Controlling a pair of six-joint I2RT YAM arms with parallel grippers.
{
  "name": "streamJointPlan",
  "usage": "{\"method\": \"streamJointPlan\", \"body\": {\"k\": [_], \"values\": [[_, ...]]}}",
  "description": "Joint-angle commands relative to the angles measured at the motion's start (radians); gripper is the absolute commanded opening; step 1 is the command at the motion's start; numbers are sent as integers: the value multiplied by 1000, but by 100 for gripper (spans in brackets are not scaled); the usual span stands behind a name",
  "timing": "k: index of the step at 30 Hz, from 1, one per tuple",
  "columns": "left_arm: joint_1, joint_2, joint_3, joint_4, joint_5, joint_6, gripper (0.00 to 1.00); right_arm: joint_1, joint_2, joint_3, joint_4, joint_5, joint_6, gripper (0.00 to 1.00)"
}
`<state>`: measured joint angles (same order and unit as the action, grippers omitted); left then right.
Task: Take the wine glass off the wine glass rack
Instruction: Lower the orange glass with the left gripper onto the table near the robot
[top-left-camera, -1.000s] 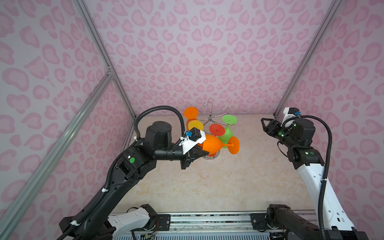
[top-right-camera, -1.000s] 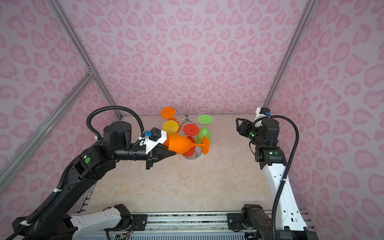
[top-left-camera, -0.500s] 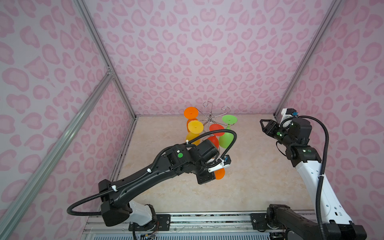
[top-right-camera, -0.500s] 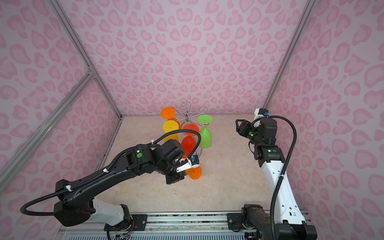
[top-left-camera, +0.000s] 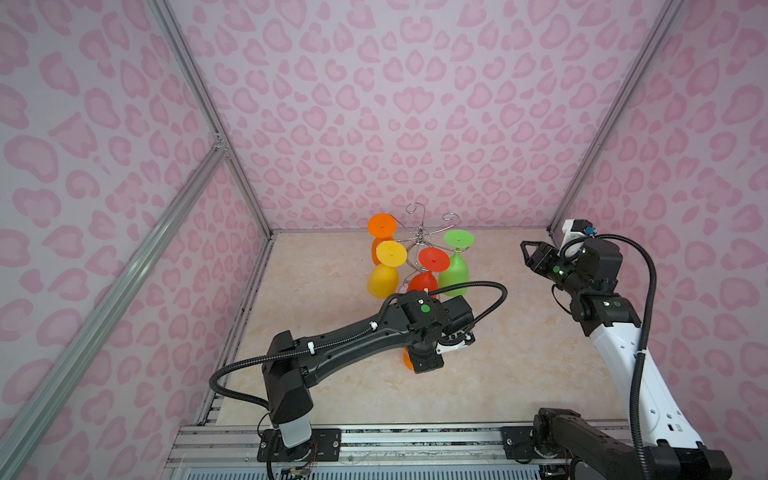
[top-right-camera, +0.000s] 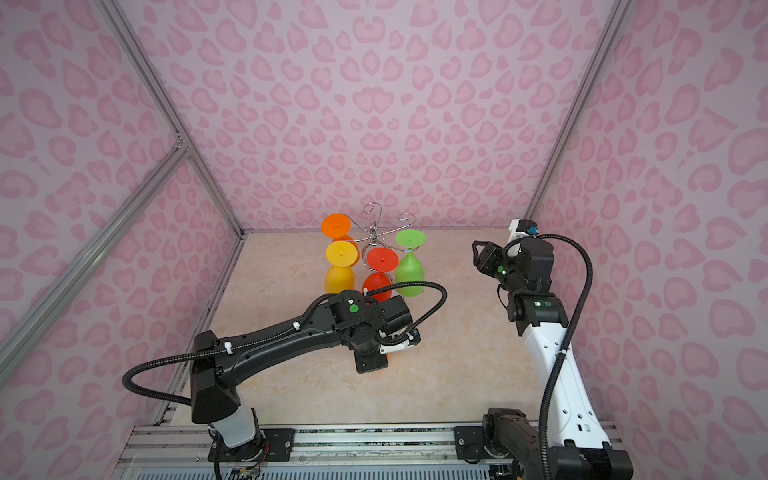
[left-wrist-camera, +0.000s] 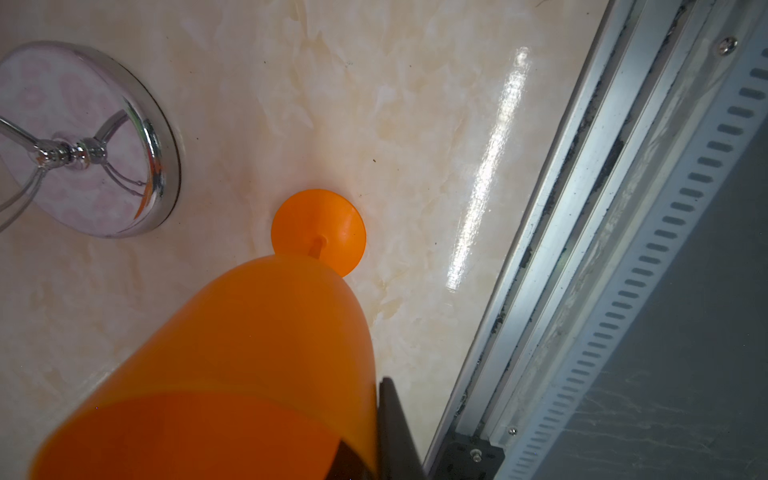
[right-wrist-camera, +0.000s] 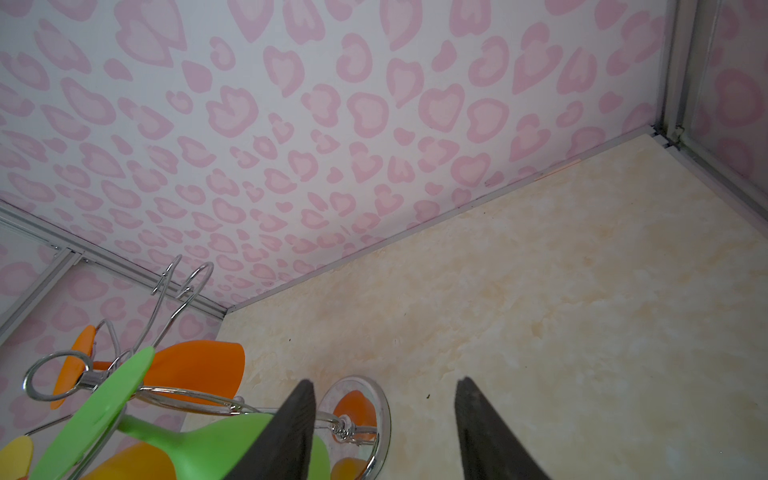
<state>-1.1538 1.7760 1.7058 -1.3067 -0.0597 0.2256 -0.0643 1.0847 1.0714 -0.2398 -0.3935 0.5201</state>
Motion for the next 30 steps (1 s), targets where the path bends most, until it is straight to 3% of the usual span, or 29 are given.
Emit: {"method": "streamJointPlan", "body": {"k": [1, 17, 22, 30], "values": [[-1, 24, 23, -49, -8, 12, 2, -3, 0, -5, 33, 2, -8, 54], [-3, 75, 3, -37, -19, 11, 2, -15, -9, -13, 35, -7, -8, 53], [-3, 60, 10, -33, 9, 15, 20, -18, -11, -14, 32, -7, -9, 53], [-3, 16, 32, -47, -39, 6, 41, -17, -13, -21, 35, -18, 3, 53]]}}
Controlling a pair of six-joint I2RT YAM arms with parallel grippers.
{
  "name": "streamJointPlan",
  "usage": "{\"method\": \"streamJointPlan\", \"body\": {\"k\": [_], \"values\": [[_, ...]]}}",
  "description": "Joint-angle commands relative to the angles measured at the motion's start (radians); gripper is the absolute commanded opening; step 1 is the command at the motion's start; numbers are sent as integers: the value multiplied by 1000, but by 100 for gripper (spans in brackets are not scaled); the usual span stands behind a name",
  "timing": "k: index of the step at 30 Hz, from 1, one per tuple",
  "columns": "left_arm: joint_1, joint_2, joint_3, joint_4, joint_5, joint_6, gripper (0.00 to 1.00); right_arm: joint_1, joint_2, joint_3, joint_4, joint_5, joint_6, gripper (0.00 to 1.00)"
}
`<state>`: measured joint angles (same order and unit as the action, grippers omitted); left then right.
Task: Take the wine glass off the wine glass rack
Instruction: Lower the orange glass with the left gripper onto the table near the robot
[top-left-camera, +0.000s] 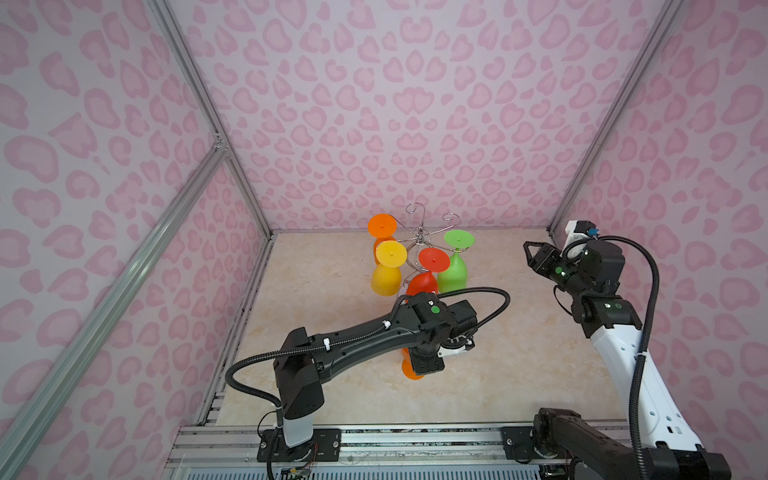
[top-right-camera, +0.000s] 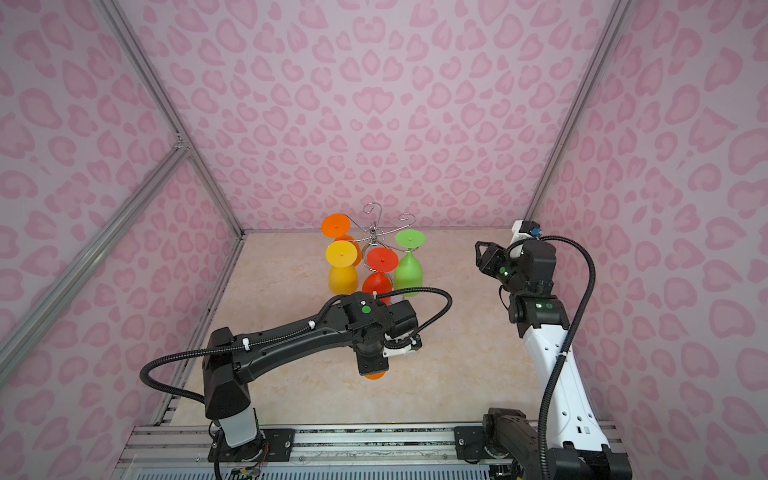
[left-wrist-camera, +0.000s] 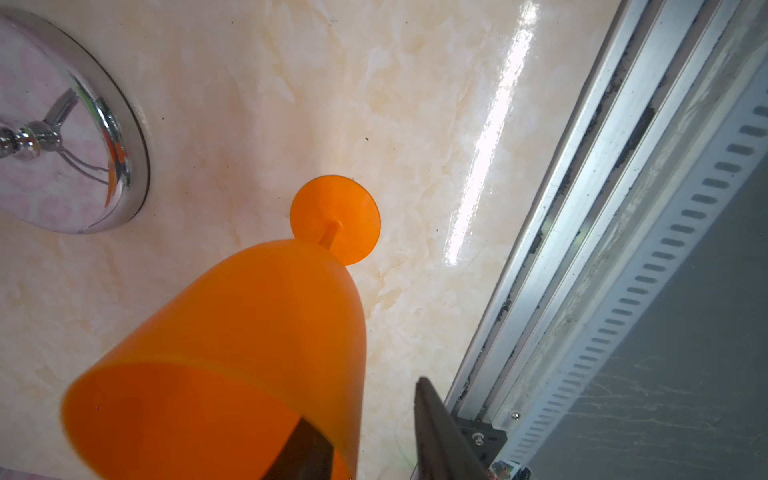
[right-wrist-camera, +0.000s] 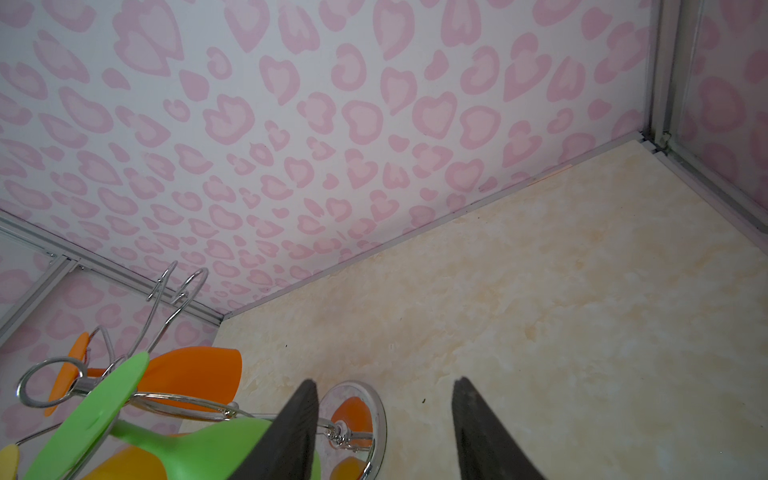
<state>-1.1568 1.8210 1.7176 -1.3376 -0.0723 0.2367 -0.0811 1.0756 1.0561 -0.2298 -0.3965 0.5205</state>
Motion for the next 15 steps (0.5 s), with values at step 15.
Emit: {"method": "streamJointPlan", "body": {"k": [15], "values": [[0, -400, 102, 103, -205, -65, 69, 56, -37, -42, 130, -147, 128, 57]]}}
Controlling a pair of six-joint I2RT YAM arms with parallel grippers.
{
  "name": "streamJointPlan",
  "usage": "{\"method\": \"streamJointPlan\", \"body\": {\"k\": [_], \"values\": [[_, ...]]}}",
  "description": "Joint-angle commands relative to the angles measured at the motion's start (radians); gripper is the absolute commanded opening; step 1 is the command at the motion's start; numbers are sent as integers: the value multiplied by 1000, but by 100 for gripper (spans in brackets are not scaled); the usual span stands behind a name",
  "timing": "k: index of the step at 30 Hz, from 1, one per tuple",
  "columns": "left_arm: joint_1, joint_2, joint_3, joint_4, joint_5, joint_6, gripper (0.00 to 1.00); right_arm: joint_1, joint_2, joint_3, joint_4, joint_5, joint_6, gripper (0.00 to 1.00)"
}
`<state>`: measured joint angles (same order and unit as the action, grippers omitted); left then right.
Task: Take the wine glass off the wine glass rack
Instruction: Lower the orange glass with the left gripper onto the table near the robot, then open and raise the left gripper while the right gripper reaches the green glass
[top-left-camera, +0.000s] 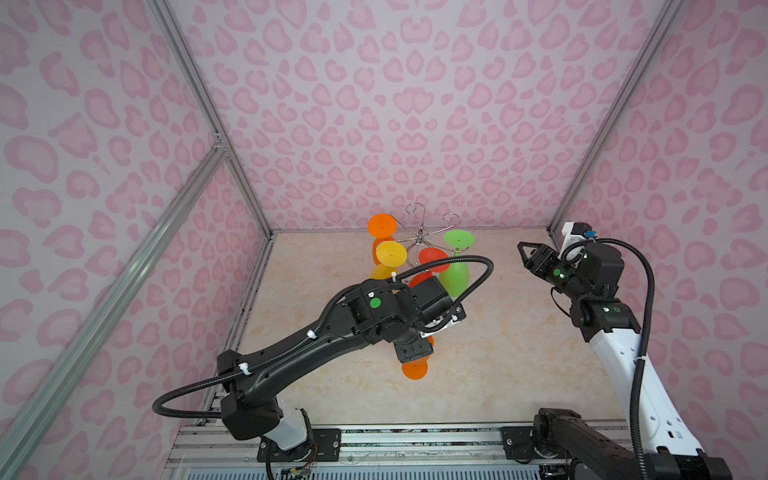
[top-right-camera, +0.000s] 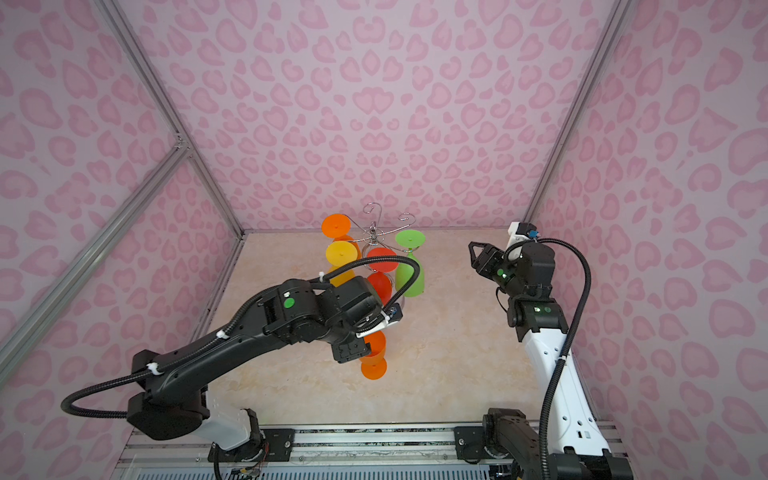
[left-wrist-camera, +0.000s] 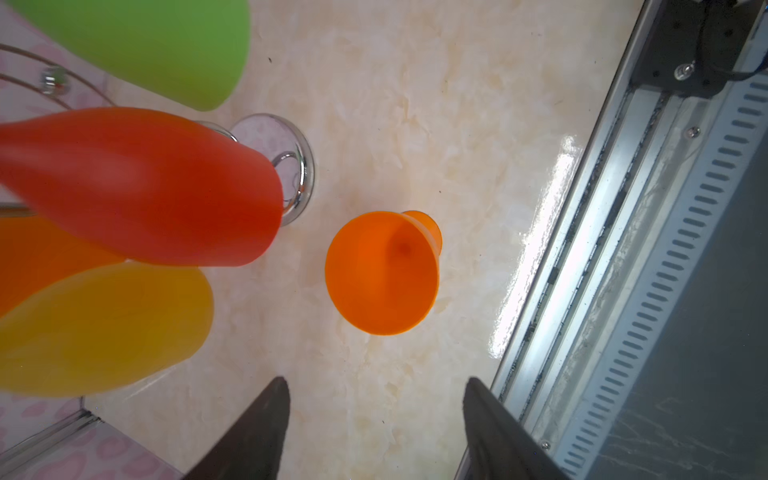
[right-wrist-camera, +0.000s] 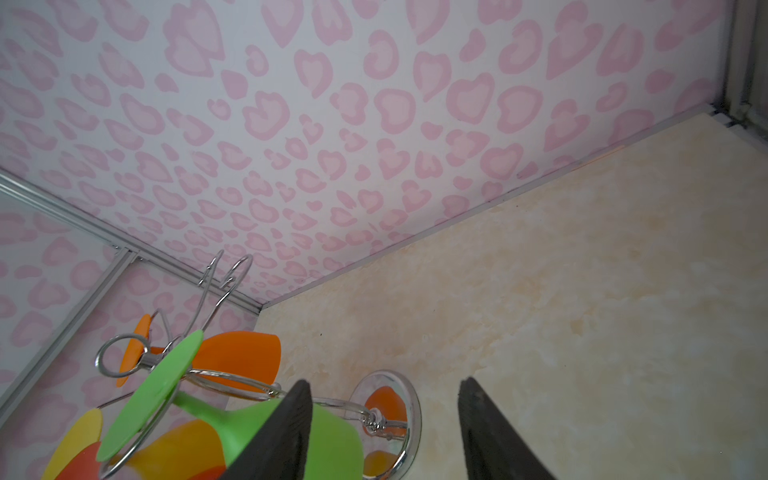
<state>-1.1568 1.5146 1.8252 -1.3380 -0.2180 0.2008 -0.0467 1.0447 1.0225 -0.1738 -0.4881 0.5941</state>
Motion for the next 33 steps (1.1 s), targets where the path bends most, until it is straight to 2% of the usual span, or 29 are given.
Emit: {"method": "streamJointPlan", "body": {"k": [1, 4, 6, 9, 11, 13, 23, 28, 33], "values": [[0, -144, -26, 173, -68, -34, 69, 34, -6, -11, 90, -69, 72, 57], [1, -341, -162, 452, -120, -54, 75, 91, -5, -4, 126, -87, 111, 56], [0, -464, -279, 626, -183, -49, 87, 130, -2, 7, 143, -86, 127, 57], [6, -566, -403, 817, -356, -28, 98, 183, 14, 22, 167, -83, 149, 57], [22, -589, -448, 889, -442, -14, 97, 209, 33, 31, 177, -80, 160, 56], [61, -587, -468, 908, -477, -19, 97, 234, 57, 45, 182, -72, 168, 57], [184, -626, -580, 1043, -512, -48, 97, 296, 146, 84, 214, -47, 194, 55], [243, -659, -604, 1056, -483, -82, 98, 311, 187, 106, 223, -46, 200, 54], [255, -672, -608, 1051, -451, -92, 98, 315, 208, 119, 226, -46, 205, 51]]}}
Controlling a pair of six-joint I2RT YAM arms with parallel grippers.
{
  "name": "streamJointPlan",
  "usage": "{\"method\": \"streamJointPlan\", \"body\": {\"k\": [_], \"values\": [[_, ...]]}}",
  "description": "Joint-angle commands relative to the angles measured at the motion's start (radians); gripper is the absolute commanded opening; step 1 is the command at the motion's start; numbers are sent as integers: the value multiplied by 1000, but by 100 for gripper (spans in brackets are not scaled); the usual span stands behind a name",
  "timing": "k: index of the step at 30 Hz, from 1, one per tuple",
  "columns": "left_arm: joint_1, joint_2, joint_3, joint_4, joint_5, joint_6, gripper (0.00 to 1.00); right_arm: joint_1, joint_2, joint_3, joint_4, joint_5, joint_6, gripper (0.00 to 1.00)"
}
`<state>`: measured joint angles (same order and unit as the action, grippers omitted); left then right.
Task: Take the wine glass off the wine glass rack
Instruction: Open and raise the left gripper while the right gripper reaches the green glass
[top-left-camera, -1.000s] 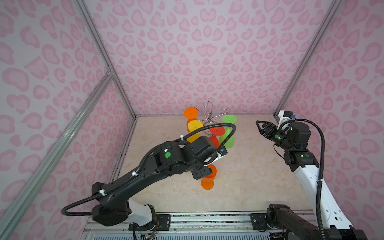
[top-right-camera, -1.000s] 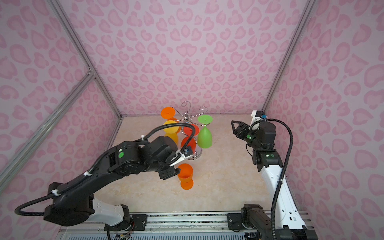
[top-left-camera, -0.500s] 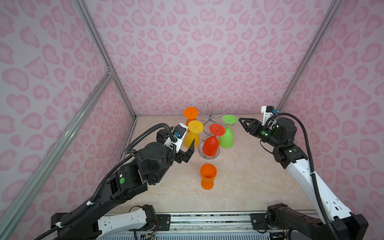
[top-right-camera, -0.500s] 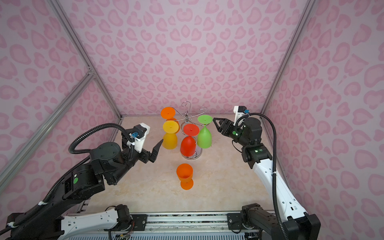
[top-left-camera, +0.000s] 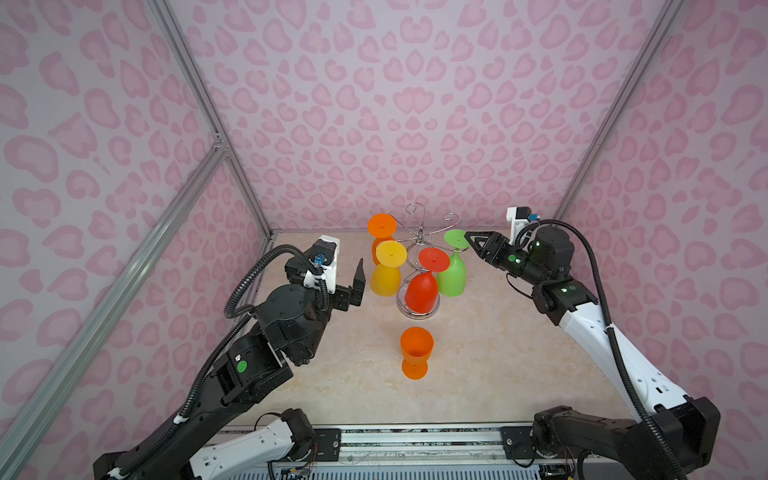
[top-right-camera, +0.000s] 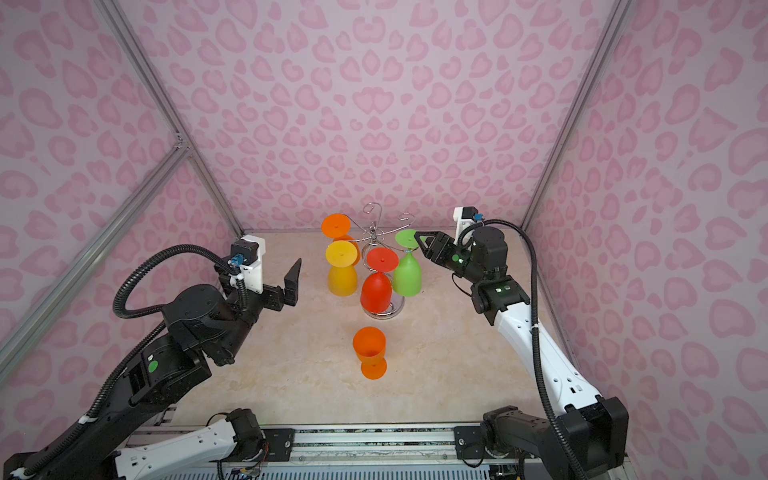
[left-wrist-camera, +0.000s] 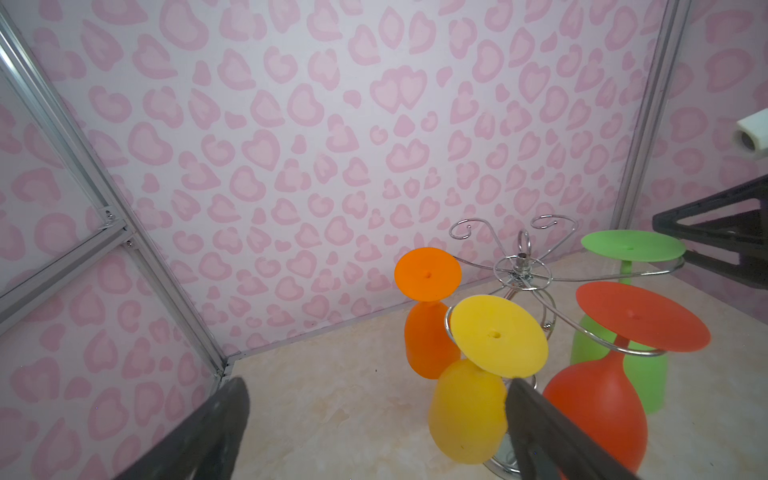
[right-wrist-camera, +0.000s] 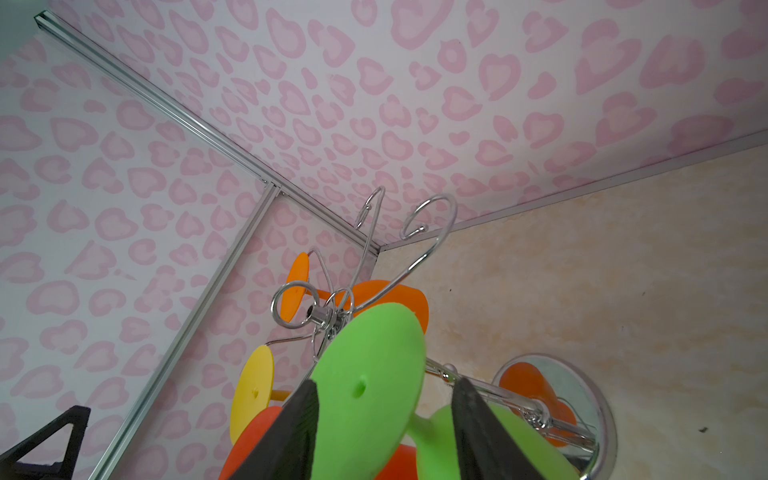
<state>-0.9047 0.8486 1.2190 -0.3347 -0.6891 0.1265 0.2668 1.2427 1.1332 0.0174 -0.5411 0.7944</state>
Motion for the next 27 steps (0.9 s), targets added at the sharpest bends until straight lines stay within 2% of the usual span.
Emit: {"method": "streamJointPlan", "body": {"k": [1, 15, 27], "values": [[4, -5, -1, 48, 23, -17, 98, 2, 12, 12, 32, 8, 3, 50], [12, -20, -18, 42, 54, -27, 98, 5, 70, 50, 32, -14, 14, 30], [12, -54, -30, 33, 54, -27, 98, 5, 59, 74, -13, -3, 15, 2]]}}
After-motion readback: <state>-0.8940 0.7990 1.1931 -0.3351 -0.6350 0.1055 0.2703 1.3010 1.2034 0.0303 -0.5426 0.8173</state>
